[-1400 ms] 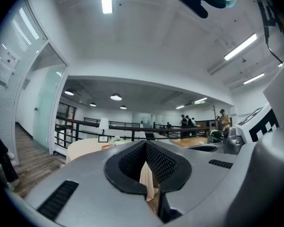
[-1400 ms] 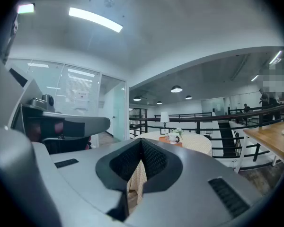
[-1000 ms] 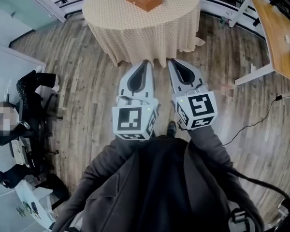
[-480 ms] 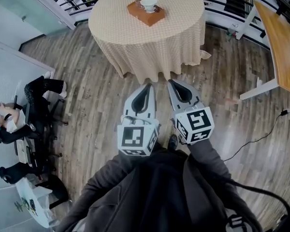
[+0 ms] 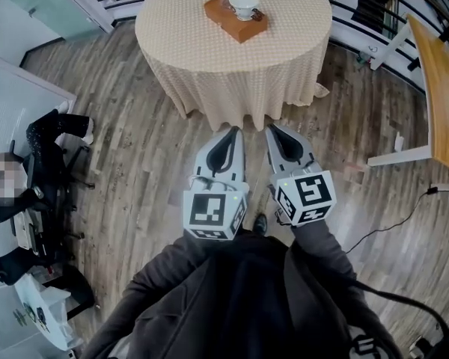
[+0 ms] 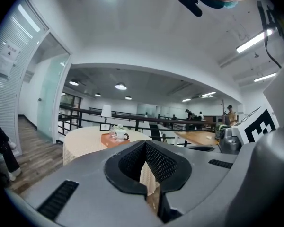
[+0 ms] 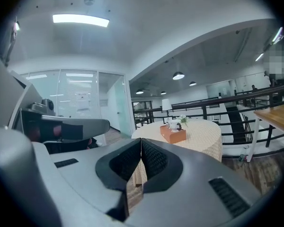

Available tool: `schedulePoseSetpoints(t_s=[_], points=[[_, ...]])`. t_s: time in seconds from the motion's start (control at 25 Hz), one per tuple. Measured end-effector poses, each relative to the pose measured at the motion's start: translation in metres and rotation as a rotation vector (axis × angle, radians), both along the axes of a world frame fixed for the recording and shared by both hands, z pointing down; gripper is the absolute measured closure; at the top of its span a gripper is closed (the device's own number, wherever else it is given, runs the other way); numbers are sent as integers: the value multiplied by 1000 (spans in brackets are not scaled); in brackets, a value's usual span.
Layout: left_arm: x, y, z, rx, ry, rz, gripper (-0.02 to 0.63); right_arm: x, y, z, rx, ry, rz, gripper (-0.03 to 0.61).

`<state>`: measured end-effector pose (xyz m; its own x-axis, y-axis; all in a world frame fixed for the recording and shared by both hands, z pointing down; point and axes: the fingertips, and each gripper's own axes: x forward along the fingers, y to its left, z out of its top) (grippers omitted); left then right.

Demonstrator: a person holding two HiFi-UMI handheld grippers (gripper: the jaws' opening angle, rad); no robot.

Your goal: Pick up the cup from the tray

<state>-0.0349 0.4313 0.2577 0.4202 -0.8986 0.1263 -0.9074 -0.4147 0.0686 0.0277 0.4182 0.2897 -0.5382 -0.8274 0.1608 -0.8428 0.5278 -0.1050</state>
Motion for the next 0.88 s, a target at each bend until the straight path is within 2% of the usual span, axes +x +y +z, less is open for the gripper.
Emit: schedulePoseSetpoints(t_s=[0.44, 0.68, 0.88], points=[[-52, -144, -15, 16, 61, 14, 607, -44, -139, -18, 16, 50, 36, 571], [-66, -192, -16, 10, 80, 54, 607, -53, -190, -28, 26, 69, 85, 571], [-72, -212, -12, -10, 104, 87, 607, -52, -210, -30, 22, 91, 128, 571]])
